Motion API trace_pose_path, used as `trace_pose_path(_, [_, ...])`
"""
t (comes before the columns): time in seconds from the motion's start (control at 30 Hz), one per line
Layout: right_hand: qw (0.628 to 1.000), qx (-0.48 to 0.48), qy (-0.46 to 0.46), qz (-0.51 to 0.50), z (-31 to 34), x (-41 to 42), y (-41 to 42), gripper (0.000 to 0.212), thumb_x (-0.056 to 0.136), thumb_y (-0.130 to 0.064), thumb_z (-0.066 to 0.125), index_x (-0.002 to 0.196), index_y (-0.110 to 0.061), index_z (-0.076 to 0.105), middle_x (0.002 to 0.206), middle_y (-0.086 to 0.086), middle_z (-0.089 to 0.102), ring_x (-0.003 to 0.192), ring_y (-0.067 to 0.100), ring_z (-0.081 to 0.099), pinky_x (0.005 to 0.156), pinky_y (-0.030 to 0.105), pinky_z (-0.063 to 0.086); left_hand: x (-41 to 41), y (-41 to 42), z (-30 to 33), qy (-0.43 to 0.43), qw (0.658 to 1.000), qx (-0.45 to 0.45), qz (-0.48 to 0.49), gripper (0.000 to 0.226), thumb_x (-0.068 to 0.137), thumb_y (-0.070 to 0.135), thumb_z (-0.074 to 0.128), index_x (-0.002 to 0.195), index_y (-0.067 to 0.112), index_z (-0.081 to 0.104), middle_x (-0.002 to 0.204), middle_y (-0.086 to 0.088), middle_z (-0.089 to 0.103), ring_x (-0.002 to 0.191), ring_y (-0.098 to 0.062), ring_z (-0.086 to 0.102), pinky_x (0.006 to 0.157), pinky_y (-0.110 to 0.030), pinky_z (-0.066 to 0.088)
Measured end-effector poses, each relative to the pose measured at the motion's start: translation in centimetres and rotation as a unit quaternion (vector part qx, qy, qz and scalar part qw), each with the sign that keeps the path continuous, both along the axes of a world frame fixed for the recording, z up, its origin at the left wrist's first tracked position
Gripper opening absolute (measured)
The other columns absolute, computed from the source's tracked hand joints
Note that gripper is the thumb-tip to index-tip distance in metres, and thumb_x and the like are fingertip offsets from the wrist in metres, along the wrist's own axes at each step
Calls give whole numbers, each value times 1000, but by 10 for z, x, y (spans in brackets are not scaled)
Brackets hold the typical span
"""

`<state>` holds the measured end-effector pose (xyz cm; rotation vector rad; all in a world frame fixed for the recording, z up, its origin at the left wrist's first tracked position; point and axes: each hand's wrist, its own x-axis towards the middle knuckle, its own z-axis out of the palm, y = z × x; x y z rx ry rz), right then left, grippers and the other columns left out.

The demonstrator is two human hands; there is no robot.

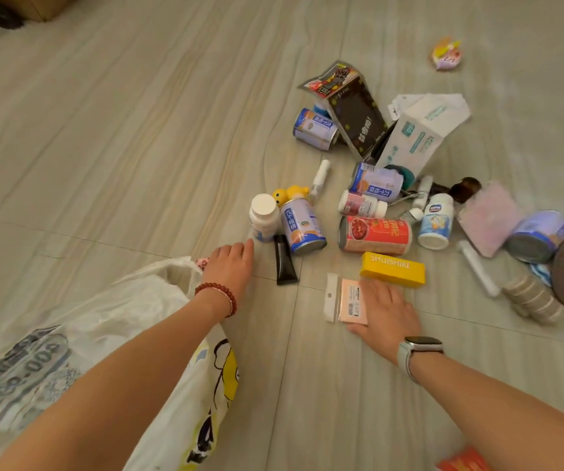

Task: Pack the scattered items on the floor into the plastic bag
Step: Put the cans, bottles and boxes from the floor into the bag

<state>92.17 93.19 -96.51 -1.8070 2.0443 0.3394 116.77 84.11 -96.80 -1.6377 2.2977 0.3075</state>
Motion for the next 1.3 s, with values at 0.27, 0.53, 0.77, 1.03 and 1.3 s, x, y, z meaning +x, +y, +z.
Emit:
trace_pose_path(0.27, [999, 31, 7, 3, 8, 15, -6, 72, 73, -55, 55, 131, -19, 32, 123, 9, 41, 117, 28, 40, 93, 39, 36, -2, 10, 22, 244, 966, -90, 9, 28, 88, 6, 46, 116, 4, 50, 110, -19, 54, 89, -36, 57, 76, -39, 46])
trace_pose_path(0.53, [911, -84, -399, -63, 77, 108, -29, 37, 87, -41, 52, 121, -25, 53, 114, 4, 57, 103, 20, 56, 93, 34, 47, 82, 49, 109, 322, 932, -127, 109, 42, 90, 16, 52, 131, 9, 45, 113, -9, 53, 87, -18, 52, 74, -23, 39])
trace_pose_path(0.77, [846, 87, -522, 57, 100, 238, -5, 45, 89, -49, 45, 125, -23, 50, 109, -10, 55, 91, 1, 53, 81, 17, 41, 187, 138, 69, 250, 914, 8, 321, 39, 87, 24, 57, 122, 9, 55, 120, -11, 59, 105, -23, 58, 89, -28, 42])
trace_pose_path(1.03, [862, -5, -120, 493, 54, 273, 6, 53, 95, -39, 38, 144, -29, 19, 156, 4, 12, 145, 25, 3, 115, 51, 0, 237, 149, 57, 129, 921, -81, 358, 46, 95, 35, 35, 138, 19, 34, 147, -11, 33, 134, -31, 30, 111, -53, 20])
trace_pose_path(1.3, [860, 57, 92, 499, 29, 199, -27, 50, 96, -45, 23, 144, -41, 6, 158, 0, -2, 144, 27, -12, 112, 58, -7, 210, 143, 24, 134, 948, 136, 255, 81, 69, 76, 8, 141, 41, -2, 155, 1, -8, 142, -24, -12, 117, -49, 3])
